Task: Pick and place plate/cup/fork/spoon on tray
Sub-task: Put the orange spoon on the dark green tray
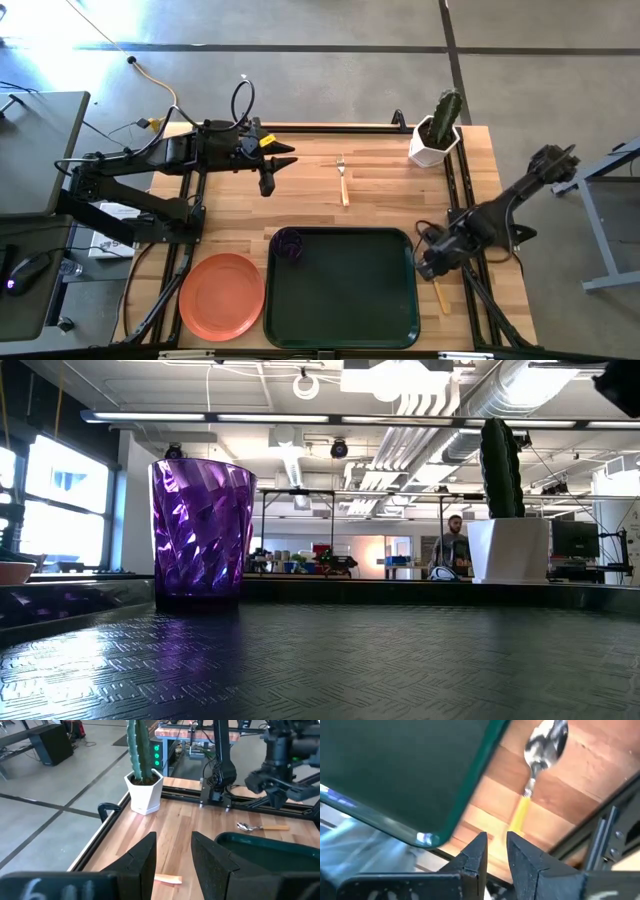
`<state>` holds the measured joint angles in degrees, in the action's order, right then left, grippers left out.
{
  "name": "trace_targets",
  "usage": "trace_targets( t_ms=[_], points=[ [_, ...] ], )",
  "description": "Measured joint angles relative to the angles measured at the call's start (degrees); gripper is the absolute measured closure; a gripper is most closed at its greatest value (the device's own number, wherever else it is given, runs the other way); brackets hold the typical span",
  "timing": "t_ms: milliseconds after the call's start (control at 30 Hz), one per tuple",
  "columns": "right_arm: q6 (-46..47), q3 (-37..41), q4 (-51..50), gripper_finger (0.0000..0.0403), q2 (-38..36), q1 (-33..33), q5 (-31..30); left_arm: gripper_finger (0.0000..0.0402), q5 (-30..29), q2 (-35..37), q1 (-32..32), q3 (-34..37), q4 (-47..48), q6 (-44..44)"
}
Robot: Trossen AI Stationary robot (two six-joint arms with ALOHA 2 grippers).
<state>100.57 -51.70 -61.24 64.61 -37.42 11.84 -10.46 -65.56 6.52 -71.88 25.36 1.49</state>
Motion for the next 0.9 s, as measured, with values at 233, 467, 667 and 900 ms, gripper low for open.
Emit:
trace_targets(
  t_ms=[233,467,667,900],
  points=[
    [-0.1,0.0,0.0,0.0318,5.3,-3.9,0.7,0.0289,0.0,0.0,0.0,0.0,0.0,1.3],
    [1.8,0.0,0.0,0.0269,9.9,-7.9,0.7,0.0289,0.0,0.0,0.0,0.0,0.0,2.6],
    [2.4,0.0,1.1,0.0244,14.2,-11.6,0.3,0.0289,0.0,0.0,0.0,0.0,0.0,3.0],
    [2.3,0.0,4.0,0.0242,19.3,-13.7,-3.0,0.0289,0.0,0.0,0.0,0.0,0.0,4.4]
  ],
)
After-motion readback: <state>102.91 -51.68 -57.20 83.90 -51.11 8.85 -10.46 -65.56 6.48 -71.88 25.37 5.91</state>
